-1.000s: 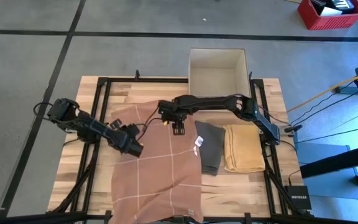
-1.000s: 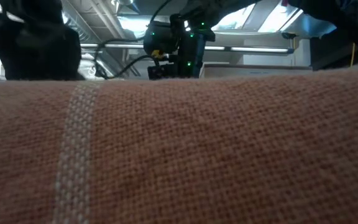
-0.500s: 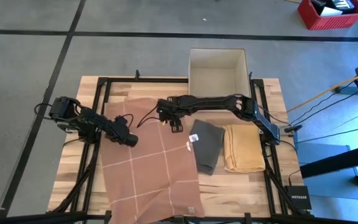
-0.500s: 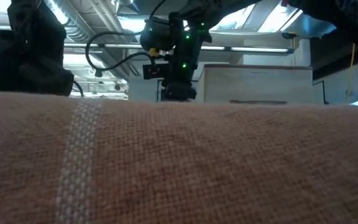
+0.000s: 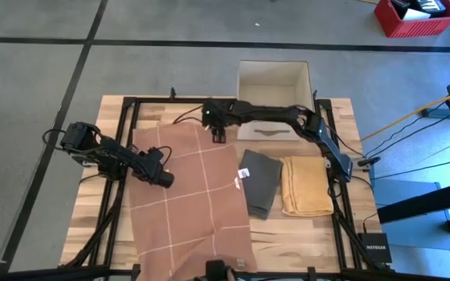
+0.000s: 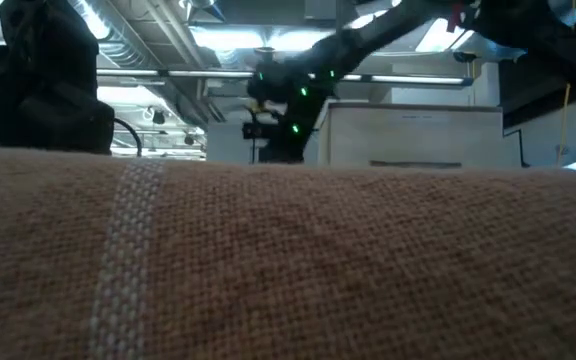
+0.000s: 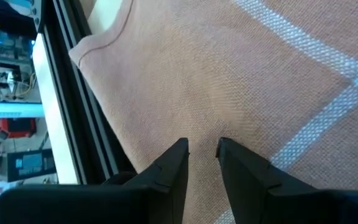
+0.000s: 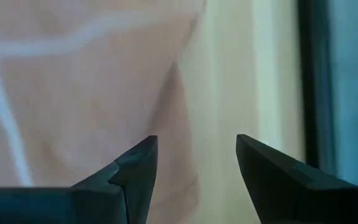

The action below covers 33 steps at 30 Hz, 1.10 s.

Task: Fold towel
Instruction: Fold the brown towel

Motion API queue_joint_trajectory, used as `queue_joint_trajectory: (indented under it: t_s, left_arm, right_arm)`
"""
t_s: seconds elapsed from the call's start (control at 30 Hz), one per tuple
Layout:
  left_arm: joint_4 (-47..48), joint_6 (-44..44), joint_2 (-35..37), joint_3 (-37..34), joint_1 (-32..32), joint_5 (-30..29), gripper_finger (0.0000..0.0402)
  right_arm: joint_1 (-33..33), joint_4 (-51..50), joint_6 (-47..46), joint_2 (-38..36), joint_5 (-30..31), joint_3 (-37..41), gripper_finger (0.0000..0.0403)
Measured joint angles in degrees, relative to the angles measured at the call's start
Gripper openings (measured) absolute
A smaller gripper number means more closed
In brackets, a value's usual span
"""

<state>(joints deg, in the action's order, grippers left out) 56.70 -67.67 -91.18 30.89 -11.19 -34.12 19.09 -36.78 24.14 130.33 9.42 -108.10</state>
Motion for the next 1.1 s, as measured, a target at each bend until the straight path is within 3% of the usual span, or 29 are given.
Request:
queue_joint_trajectory:
  t_s: [0.27,0.5,0.63,0.73,0.93,1.0,1.1]
  left_arm:
    - [-0.7,-1.2,0.0,0.0,-0.9,-0.7,0.0088]
    - [-2.0,-1.4,0.0,0.0,-0.9,-2.1,0.0088]
    - [-2.1,-1.4,0.0,0.0,-0.9,-2.2,0.0088]
    - [-2.1,-1.3,0.0,-0.1,-0.9,-2.2,0.0088]
    - [-2.1,-1.4,0.0,-0.1,-0.9,-2.2,0.0088]
    - [-2.1,-1.3,0.0,-0.1,-0.9,-2.2,0.0088]
    - [-1.6,0.6,0.0,0.1,-0.9,-2.1,0.0088]
  right_arm:
    - [5.0,-5.1,0.3,1.2,-6.2,0.4,0.0221]
    - [5.3,-5.7,9.2,2.6,-8.5,0.5,0.0220]
    - [5.3,-5.2,10.3,3.4,-3.3,0.2,0.0220]
    - [5.4,-3.8,10.0,3.4,4.1,0.1,0.0220]
    - [4.6,-5.8,10.8,3.6,10.4,0.2,0.0220]
    - [4.2,-8.8,10.6,3.2,11.0,-0.2,0.0220]
    - [3.2,-15.7,6.6,2.5,6.6,-1.7,0.0220]
